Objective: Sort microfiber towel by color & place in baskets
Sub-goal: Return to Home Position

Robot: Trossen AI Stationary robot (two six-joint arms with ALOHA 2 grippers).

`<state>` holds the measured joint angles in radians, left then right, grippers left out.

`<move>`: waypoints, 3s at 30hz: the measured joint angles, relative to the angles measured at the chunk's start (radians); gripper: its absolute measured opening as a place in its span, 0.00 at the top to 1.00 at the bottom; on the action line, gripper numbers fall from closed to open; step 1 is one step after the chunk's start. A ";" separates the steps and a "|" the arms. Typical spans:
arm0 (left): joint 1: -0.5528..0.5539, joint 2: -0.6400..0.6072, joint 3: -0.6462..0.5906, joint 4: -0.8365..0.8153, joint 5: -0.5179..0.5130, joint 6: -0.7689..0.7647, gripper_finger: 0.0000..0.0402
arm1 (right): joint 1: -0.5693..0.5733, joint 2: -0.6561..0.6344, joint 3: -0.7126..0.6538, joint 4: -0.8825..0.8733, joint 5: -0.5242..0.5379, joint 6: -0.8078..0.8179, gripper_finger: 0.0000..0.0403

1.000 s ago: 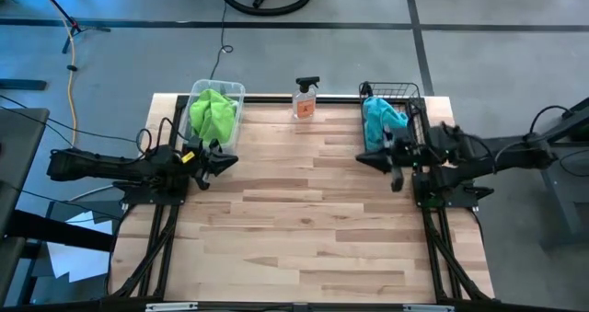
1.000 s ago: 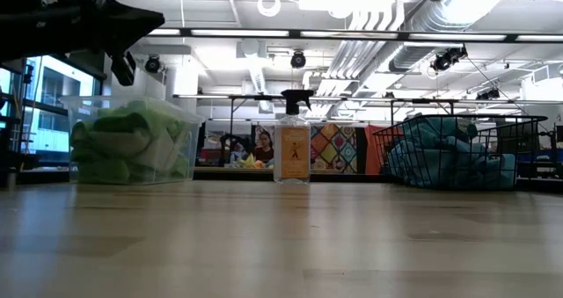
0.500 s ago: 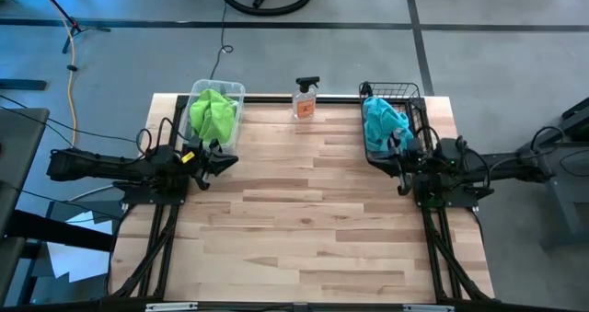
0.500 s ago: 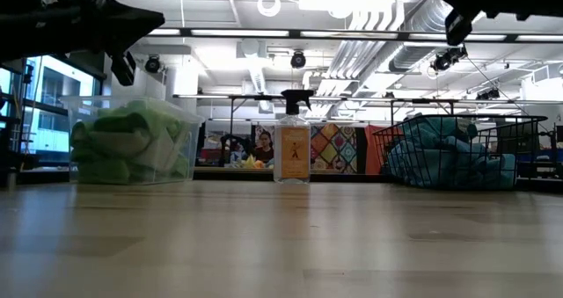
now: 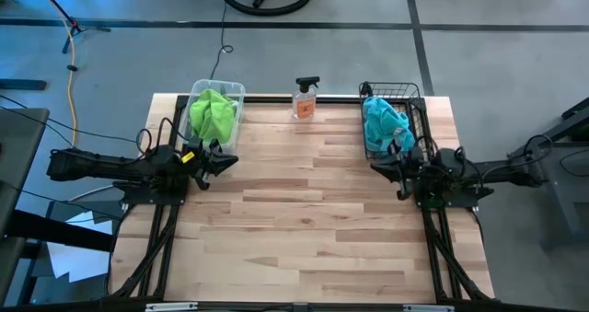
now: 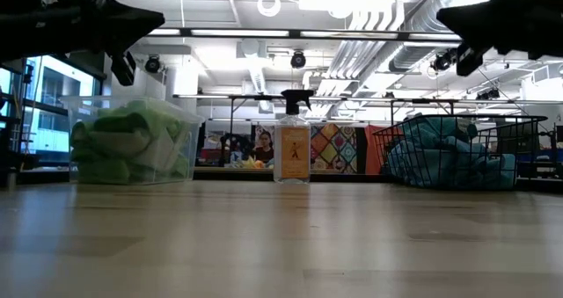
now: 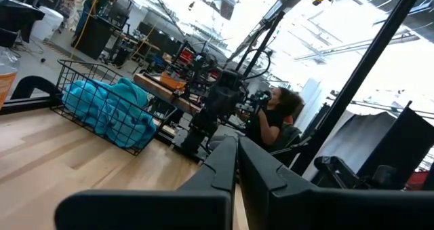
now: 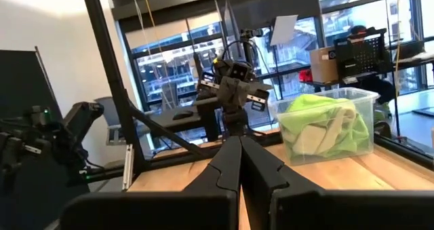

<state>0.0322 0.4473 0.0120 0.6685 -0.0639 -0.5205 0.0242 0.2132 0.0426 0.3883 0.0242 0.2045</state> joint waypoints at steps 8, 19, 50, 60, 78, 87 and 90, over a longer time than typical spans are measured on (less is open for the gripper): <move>0.000 0.000 0.000 0.000 0.000 0.000 0.99 | 0.000 -0.020 -0.032 -0.058 0.001 -0.047 1.00; 0.000 0.000 0.000 0.000 0.001 0.000 0.99 | 0.000 -0.018 -0.033 -0.331 0.001 -0.026 1.00; 0.112 -0.426 0.002 -0.646 0.024 0.003 0.99 | 0.000 -0.213 -0.032 -0.339 -0.009 -0.029 1.00; 0.117 -0.444 0.000 -0.655 0.042 0.008 0.99 | 0.000 -0.206 -0.033 -0.370 -0.010 -0.030 1.00; 0.118 -0.435 0.001 -0.655 0.041 0.008 0.99 | 0.000 -0.206 -0.033 -0.368 -0.010 -0.030 1.00; 0.118 -0.435 0.001 -0.655 0.041 0.008 0.99 | 0.000 -0.206 -0.034 -0.367 -0.010 -0.030 1.00; 0.118 -0.435 0.001 -0.655 0.041 0.008 0.99 | 0.000 -0.206 -0.034 -0.367 -0.010 -0.030 1.00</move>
<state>0.1501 0.0128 0.0128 0.0139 -0.0231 -0.5128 0.0242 0.0067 0.0090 0.0212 0.0143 0.1749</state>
